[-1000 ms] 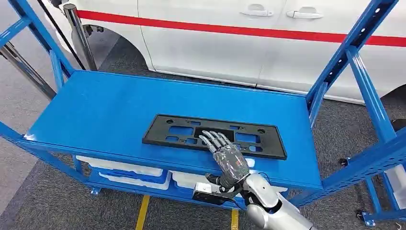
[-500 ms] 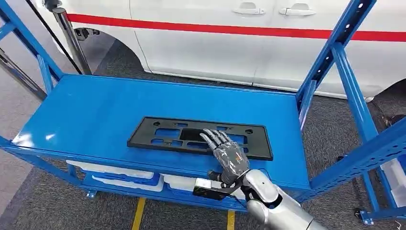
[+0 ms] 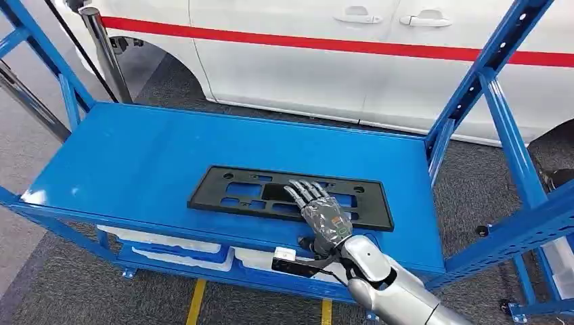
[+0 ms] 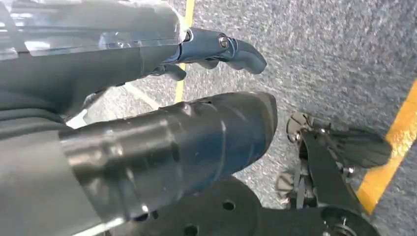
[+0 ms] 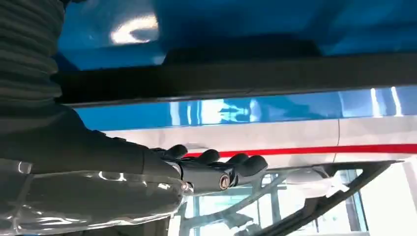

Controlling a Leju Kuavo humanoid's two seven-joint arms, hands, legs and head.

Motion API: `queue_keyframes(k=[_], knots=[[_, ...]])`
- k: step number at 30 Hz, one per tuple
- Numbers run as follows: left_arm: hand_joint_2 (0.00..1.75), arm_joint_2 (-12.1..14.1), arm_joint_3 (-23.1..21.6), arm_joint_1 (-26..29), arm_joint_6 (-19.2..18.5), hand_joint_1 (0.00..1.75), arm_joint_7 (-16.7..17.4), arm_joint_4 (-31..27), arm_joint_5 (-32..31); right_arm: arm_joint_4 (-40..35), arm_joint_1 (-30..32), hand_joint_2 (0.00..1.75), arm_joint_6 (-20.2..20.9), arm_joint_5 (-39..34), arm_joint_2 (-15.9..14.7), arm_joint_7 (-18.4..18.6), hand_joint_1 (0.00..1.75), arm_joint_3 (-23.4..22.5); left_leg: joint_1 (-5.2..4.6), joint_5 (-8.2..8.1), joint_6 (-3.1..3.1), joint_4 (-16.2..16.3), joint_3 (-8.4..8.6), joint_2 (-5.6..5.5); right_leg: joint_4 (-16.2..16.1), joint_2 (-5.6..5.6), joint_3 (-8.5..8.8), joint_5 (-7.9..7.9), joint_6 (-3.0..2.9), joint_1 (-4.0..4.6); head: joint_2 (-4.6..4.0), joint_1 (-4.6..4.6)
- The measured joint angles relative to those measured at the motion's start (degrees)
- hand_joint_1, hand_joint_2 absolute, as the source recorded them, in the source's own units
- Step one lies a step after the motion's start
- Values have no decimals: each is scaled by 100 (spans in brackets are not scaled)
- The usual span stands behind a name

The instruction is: Take the parts from the cabinet and place them on the table.

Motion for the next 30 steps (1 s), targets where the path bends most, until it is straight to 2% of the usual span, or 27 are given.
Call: queue_keyframes(k=[1, 3, 4, 5, 6, 7, 9, 10, 11, 12, 13, 14, 15, 16, 19, 20, 21, 22, 24, 25, 26, 27, 28, 29, 30], knots=[[0, 0, 7, -13, 0, 0, 0, 2, 4, 17, -30, 175, 9, 0, 2, 11, 0, 2, -32, -26, -43, 81, -35, -4, -60, 25, 0, 17, -79, 49, 0, -2], [0, 0, 33, -10, -2, 0, 2, 4, 9, 37, -43, 175, 26, -13, 9, 11, 0, 9, -32, -31, -88, 24, -31, -5, -31, 28, -16, -18, -176, 56, 0, -4], [0, 0, 50, -18, -7, 0, -11, 4, 9, 50, -61, 175, 39, -44, 9, 11, 0, 11, -16, -93, -150, -7, -15, 7, -50, 33, -10, -67, -243, 72, 0, -2], [0, 0, 57, -17, -7, 0, -26, 2, 7, 48, -84, 175, 55, -72, 13, 6, 0, 11, -7, -145, -196, 12, 6, 11, -91, 41, 54, -76, -302, 37, 0, -7], [0, 0, 61, -8, -13, 0, -33, 4, 7, 55, -99, 175, 90, -103, 20, 0, 0, 11, 3, -168, -211, 160, -1, 11, -99, 34, 115, -72, -335, 37, 0, 0], [0, 0, 68, -9, -26, 0, -37, 4, 7, 77, -113, 175, 129, -166, 20, -2, 0, 11, 7, -342, -219, 480, -161, 11, -97, -7, 154, -54, -381, 40, 0, -18], [0, 0, 81, -10, -26, 0, -37, 7, 13, 96, -121, 175, 234, -269, 22, -66, 0, 13, 4, -767, -228, 1373, -674, 11, -94, -19, 171, -67, -399, 71, 0, -18], [0, 0, 85, -11, -26, 0, -37, 7, 24, 103, -128, 175, 275, -319, 26, -98, 0, 11, 4, -863, -223, 1758, -916, 11, -92, -11, 169, -76, -407, 91, 0, -15], [0, 0, 87, -10, -26, 0, -35, 7, 24, 107, -140, 175, 304, -339, 31, -107, 0, 13, 2, -785, -200, 1869, -1027, 11, -91, 3, 182, -94, -414, 109, 0, -15], [0, 0, 87, -6, -24, 0, -31, 7, 24, 109, -147, 175, 310, -356, 35, -107, 0, 13, -7, -561, -162, 1663, -972, 11, -92, 19, 212, -116, -417, 129, 0, -18], [0, 0, 87, 7, -24, 0, -26, 7, 24, 111, -154, 175, 310, -363, 39, -107, 0, 13, -26, -272, -111, 1251, -805, 9, -92, 34, 248, -138, -419, 149, 0, -15], [0, 0, 87, 12, -24, 0, -26, 7, 24, 111, -162, 175, 310, -363, 42, -107, 0, 15, -59, 29, -39, 732, -576, 4, -93, 41, 287, -165, -417, 167, 0, -15], [0, 4, 87, 11, -24, 0, -26, 9, 24, 114, -169, 175, 310, -363, 42, -107, 0, 15, -108, 231, 66, 188, -369, -1, -100, 43, 313, -192, -418, 159, 0, -15], [0, 46, 92, 11, -22, 0, -26, 18, 24, 122, -178, 175, 313, -363, 42, -105, 0, 15, -122, 179, 91, 188, -322, 20, -102, 37, 305, -206, -392, 182, 0, -4], [0, 26, 92, -7, -13, 0, -26, 20, 24, 131, -201, 175, 350, -389, 52, -109, 0, 17, -168, 214, 94, 105, -318, 18, -145, 35, 311, -205, -298, 147, 0, -15], [0, 24, 94, -18, -7, 0, -30, 20, 24, 131, -222, 175, 400, -428, 55, -107, 0, 20, -129, 239, 108, 2, -268, 23, -178, 37, 348, -210, -255, 175, 0, -11], [0, 4, 92, -11, -4, 0, -35, 20, 24, 138, -226, 175, 437, -468, 52, -109, 0, 20, -88, 283, 100, -90, -194, 48, -98, 34, 344, -283, -232, 171, 0, -13], [0, 4, 94, -6, 0, 0, -39, 20, 26, 149, -244, 175, 463, -503, 52, -116, 0, 24, -74, 293, 138, -144, -168, 51, 111, 27, 230, -433, -209, 178, 0, 11], [0, 4, 94, -12, 2, 0, -63, 20, 26, 181, -254, 175, 535, -546, 52, -120, 0, 31, -74, 290, 153, -144, -174, 52, 952, 28, -212, -839, -164, 137, 0, 4], [0, 4, 94, -9, 2, 0, -81, 20, 42, 197, -254, 175, 568, -571, 52, -131, 0, 46, -75, 281, 156, -138, -175, 52, 1349, 28, -435, -965, -139, 119, 0, 7], [0, 4, 94, -8, 2, 0, -92, 20, 44, 214, -255, 175, 599, -599, 52, -140, 0, 52, -72, 272, 150, -126, -175, 52, 1539, 27, -563, -957, -117, 102, 0, 4], [0, 2, 94, -7, -4, 0, -96, 20, 44, 221, -265, 175, 614, -603, 52, -151, 49, 52, -63, 256, 138, -114, -168, 50, 1440, 24, -549, -787, -96, 80, 0, 7], [0, -2, 94, -8, -9, 0, -98, 20, 44, 229, -278, 175, 625, -616, 52, -160, 164, 52, -52, 236, 119, -93, -159, 47, 1079, 20, -398, -512, -79, 60, 0, 4], [0, -13, 94, -11, -15, 0, -105, 20, 41, 240, -291, 175, 638, -619, 52, -162, 171, 57, -38, 207, 82, -54, -153, 42, 515, 9, -147, -197, -66, 37, 0, 9], [0, -15, 94, -14, -22, 0, -112, 20, 41, 251, -302, 175, 643, -636, 55, -168, 171, 63, -33, 175, 46, -2, -160, 37, 44, -7, 66, 5, -57, 15, 0, 7]])
